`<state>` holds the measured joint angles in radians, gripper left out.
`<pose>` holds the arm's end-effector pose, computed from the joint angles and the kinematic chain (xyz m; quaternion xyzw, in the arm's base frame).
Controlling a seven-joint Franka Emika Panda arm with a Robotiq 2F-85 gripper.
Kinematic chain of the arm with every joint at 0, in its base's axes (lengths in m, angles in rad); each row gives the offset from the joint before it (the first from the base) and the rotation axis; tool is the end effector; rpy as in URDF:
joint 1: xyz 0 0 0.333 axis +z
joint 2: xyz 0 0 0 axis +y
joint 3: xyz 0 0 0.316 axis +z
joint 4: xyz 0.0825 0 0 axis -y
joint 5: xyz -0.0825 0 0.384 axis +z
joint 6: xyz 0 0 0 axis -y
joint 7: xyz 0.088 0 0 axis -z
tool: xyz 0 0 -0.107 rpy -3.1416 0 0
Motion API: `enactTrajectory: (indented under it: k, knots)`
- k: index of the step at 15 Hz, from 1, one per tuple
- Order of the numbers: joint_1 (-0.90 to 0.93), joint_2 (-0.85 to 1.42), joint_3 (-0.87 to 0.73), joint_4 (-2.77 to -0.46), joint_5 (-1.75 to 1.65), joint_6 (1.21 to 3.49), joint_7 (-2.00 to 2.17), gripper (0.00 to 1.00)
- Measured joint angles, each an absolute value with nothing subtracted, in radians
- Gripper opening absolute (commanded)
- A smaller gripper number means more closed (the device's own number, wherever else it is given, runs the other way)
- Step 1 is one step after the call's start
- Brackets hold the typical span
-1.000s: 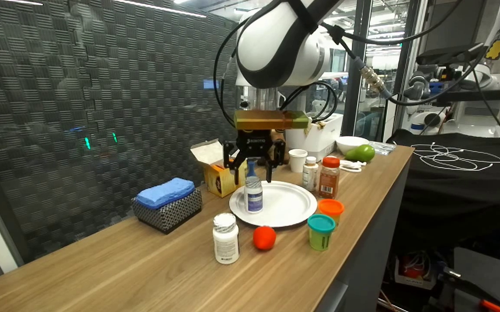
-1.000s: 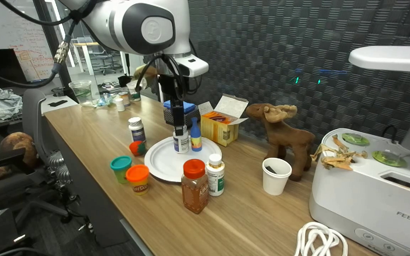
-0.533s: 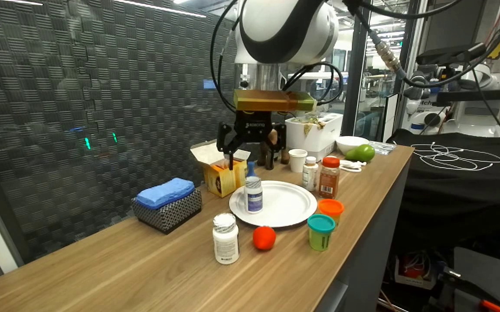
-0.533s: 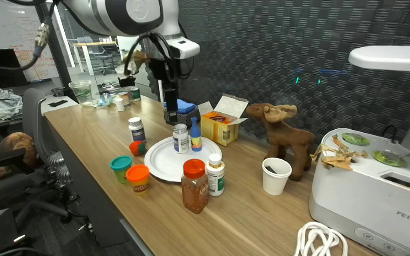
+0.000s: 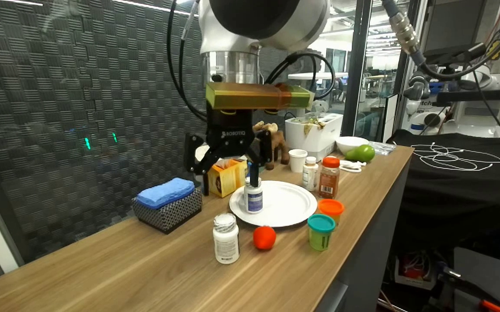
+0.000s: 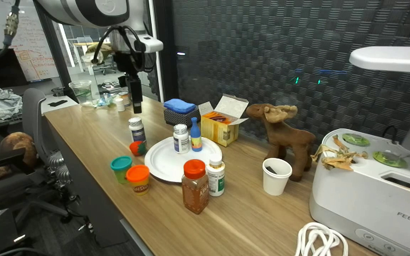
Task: Pick up the bottles and small containers from the table and put them on the white plate.
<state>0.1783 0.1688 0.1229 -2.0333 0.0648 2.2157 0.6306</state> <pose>0.5562 0.1732 0.3656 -0.9823 0.1838 0.0098 0.0357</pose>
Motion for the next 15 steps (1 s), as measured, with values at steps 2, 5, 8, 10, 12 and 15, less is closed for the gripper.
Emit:
enactTrajectory:
  k: [2,5,8,10,12,15]
  knots:
    - [0.193,0.191,0.142,-2.032,0.068,2.216,0.595,1.00]
    - [0.204,0.233,0.152,-2.024,0.070,2.216,0.532,1.00]
    - [0.204,0.274,0.150,-2.010,0.074,2.216,0.481,1.00]
    - [0.203,0.295,0.148,-1.994,0.079,2.216,0.459,0.74]
    - [0.200,0.309,0.147,-1.978,0.090,2.215,0.440,0.57]
    - [0.197,0.314,0.145,-1.964,0.098,2.214,0.425,0.34]
